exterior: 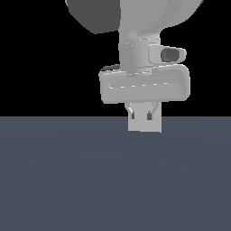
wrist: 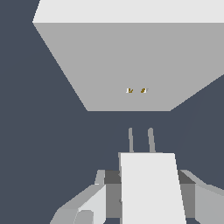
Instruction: Plug the charger into the wall socket.
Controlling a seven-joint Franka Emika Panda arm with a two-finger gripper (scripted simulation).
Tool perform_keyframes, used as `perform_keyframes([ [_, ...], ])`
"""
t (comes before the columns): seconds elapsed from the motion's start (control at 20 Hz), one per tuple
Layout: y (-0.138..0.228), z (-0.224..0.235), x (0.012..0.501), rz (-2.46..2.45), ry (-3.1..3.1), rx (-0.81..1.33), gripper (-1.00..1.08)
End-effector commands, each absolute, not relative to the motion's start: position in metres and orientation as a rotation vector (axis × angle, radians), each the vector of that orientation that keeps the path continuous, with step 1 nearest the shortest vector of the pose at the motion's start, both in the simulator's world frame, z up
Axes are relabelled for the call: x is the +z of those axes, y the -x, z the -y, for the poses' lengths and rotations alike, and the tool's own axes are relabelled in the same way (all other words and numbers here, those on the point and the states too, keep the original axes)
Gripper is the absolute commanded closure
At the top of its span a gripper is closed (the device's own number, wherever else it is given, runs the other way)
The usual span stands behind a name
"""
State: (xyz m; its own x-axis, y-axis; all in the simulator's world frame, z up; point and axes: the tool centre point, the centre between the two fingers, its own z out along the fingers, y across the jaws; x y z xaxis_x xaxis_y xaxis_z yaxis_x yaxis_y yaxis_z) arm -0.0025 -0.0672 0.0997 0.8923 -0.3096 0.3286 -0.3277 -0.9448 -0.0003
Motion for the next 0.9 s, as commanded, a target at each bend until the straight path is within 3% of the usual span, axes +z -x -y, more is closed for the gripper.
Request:
perform_keyframes([
  [0.0,-0.002,0.069,0.100,0.507,-3.002,0.508,1.08],
  [0.85,-0.042,0.083,0.100,0.506,-3.002,0.508,1.08],
])
